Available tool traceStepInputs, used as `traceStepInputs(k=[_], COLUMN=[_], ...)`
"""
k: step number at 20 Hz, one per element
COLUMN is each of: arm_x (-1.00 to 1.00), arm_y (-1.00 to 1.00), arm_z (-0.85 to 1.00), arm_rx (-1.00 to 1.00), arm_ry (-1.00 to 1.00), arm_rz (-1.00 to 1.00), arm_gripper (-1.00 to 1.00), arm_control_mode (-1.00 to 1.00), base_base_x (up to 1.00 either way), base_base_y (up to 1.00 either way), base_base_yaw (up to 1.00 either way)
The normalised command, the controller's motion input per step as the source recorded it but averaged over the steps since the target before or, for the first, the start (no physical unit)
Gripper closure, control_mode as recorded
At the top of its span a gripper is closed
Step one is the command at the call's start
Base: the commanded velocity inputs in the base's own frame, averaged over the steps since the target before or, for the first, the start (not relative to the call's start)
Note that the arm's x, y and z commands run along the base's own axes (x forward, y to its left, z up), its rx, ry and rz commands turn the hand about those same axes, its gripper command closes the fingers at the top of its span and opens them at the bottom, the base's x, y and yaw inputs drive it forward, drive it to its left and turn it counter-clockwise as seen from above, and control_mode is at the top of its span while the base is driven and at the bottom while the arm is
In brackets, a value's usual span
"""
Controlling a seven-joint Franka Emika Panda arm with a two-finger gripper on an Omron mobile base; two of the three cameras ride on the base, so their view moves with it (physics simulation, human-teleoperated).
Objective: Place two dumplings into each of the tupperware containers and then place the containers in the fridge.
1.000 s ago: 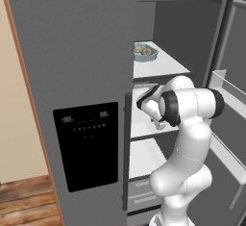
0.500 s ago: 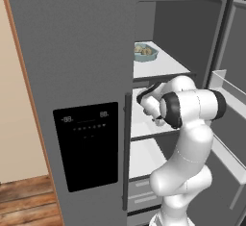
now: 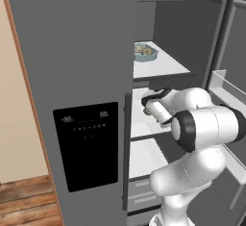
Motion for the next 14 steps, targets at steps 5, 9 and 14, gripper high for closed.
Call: traceStepInputs(k=[5, 9, 14], arm_x=[-0.22, -0.48, -0.64], arm_y=[0.17, 0.23, -0.05], arm_z=[0.96, 0.91, 1.0], arm_rx=[-0.01, -0.03, 0.0], arm_ry=[0.11, 0.1, 0.1], arm_rz=[-0.06, -0.1, -0.11], arm_gripper=[-1.0, -1.0, -1.0], arm_control_mode=[-1.0, -1.0, -1.0], base_base_x=[0.0, 0.0, 0.0], base_base_y=[0.0, 0.0, 0.0], base_base_yaw=[0.0, 0.0, 0.0])
